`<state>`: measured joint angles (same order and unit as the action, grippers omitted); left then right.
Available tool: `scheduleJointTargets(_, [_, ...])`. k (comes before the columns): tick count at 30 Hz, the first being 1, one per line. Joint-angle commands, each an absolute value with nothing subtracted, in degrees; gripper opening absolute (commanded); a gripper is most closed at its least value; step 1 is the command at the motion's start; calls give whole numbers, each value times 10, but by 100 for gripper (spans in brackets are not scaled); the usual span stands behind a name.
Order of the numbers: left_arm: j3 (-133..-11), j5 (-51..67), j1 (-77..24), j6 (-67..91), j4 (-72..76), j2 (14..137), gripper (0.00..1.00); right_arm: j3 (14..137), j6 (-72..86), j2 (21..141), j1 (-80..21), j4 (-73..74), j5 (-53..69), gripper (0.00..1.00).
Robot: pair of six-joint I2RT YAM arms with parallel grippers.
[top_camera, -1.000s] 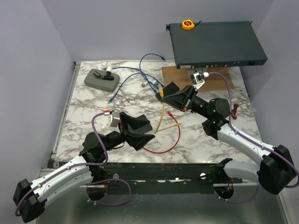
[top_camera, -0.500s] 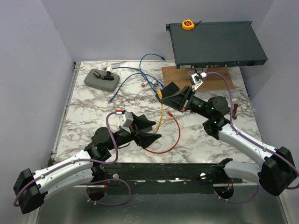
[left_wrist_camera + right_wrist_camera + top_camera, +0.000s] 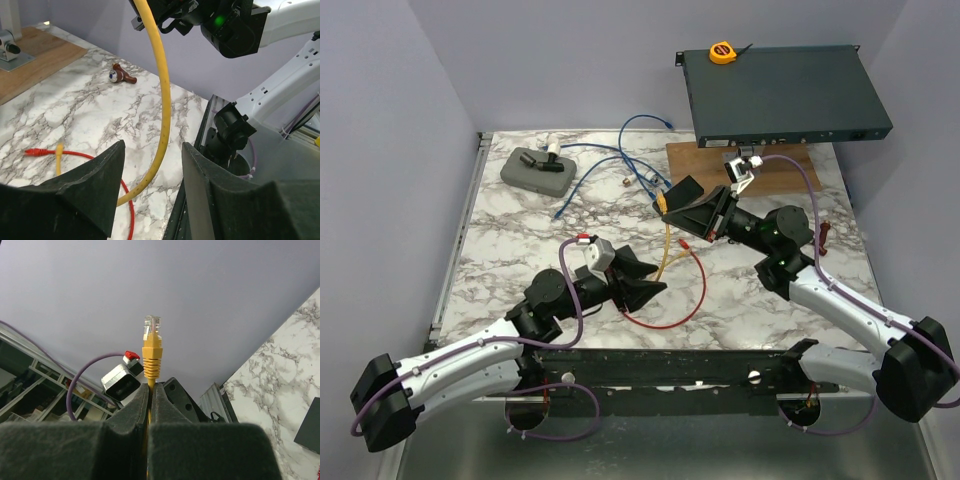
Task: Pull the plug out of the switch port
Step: Place the connector at the center of the board.
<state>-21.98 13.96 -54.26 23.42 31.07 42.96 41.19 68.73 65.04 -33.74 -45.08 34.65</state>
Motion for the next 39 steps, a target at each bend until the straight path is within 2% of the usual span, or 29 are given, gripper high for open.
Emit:
scheduleJointTargets(1, [-242, 145, -550, 231, 320, 445, 43, 425, 676, 638, -336, -441, 362, 1])
scheduleJointTargets(4, [-241, 152, -553, 236, 332, 455, 35, 424, 670, 635, -336, -437, 362, 1])
scheduleJointTargets(11, [-236, 150, -556, 235, 341, 455, 0, 420, 656, 623, -337, -424, 359, 1])
scheduleJointTargets(13, [-236, 151, -556, 237, 342, 452, 0, 420, 652, 616, -337, -416, 355, 1])
scheduleJointTargets(14, [-235, 151, -556, 238, 344, 450, 0, 420, 650, 614, -337, -412, 354, 5])
scheduleJointTargets(15, [-235, 152, -556, 240, 345, 447, 0, 420, 648, 611, -337, -408, 354, 17])
scheduleJointTargets(16, [-235, 148, -556, 240, 343, 444, 0, 422, 645, 608, -337, -400, 353, 33])
scheduleJointTargets(18, [-240, 133, -556, 241, 326, 432, 0, 427, 636, 601, -337, -373, 351, 55])
scheduleJointTargets(21, [-278, 81, -556, 236, 219, 397, 0, 440, 585, 569, -336, -287, 323, 72])
scheduleJointTargets(22, [-311, 50, -556, 233, 156, 384, 0, 445, 559, 553, -337, -252, 304, 76])
scheduleJointTargets(23, [-349, 9, -555, 230, 72, 375, 0, 451, 535, 537, -336, -210, 285, 86])
scheduleJointTargets(24, [-395, -45, -555, 225, -3, 371, 0, 457, 506, 519, -336, -174, 258, 88])
scheduleJointTargets(28, [-578, -285, -544, 216, -326, 396, 0, 468, 431, 467, -337, -39, 166, 90])
scheduleJointTargets(30, [-652, -355, -512, 202, -430, 423, 0, 460, 420, 453, -336, -10, 139, 90])
scheduleJointTargets(34, [-737, -356, -368, 155, -530, 474, 0, 427, 418, 441, -337, 17, 117, 90])
scheduleJointTargets(39, [-757, -437, -250, 101, -570, 573, 0, 397, 413, 437, -337, 30, 97, 90])
